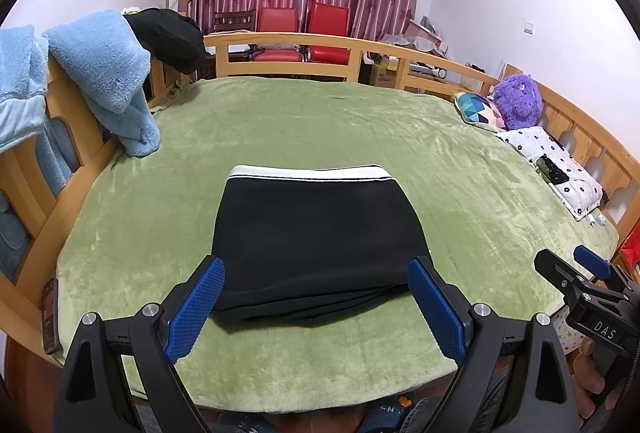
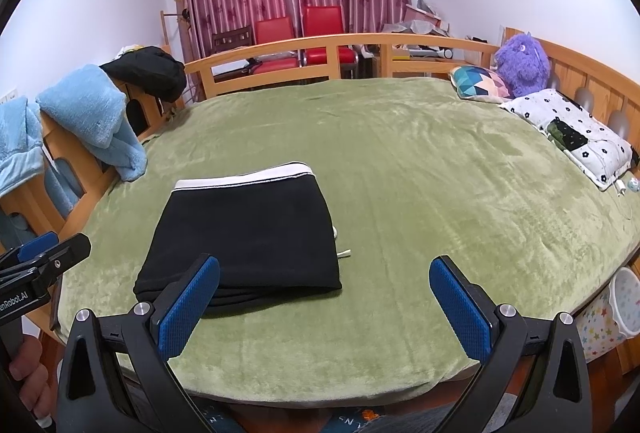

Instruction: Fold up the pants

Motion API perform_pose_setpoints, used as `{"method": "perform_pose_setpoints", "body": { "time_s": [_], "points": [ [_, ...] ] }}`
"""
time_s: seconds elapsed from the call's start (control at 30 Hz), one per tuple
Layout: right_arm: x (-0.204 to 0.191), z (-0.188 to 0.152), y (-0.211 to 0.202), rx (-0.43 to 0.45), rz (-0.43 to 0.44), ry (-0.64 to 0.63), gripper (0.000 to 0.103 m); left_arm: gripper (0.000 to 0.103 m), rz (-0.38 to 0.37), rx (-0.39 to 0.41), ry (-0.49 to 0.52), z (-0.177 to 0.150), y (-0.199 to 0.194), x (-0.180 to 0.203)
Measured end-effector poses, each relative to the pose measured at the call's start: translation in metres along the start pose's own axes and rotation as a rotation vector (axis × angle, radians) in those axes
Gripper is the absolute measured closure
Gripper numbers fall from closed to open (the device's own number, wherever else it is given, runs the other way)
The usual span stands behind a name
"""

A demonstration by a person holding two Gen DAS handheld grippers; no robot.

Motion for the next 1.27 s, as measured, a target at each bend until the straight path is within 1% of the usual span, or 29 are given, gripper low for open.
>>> {"method": "perform_pose_setpoints", "body": {
  "time_s": [0.97,1.17,1.2,1.27],
  "points": [
    [-0.007,0.0,-0.005,0.001,-0.007,0.0,0.0,0.01,-0.002,0.003,-0.007,-0.004,-0.006,0.007],
    [-0.005,0.001,-0.003,0.0,-0.006,0.0,0.0,0.01,-0.005,0.005,0.0,-0.006,-0.008,0.015],
    [-0.006,0.001,-0.003,-0.001,-0.006,0.0,0.0,0.01,-0.006,0.005,-0.001,-0.006,-0.008,0.017],
    [-0.006,0.002,0.0,0.001,-0.008,-0.005,0.0,0.01,-0.032,0.013,-0.001,-0.006,-0.008,0.021]
  ]
}}
Point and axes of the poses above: each gripper's, at about its wrist camera, not at the fingertips, and y roughly the way its jaws point, x to its right, z to its top, the point moved 4 cm from there along y, roughly the way its jaws point, and after that the axes turned 9 degrees about -y, right-handed, at the moved point
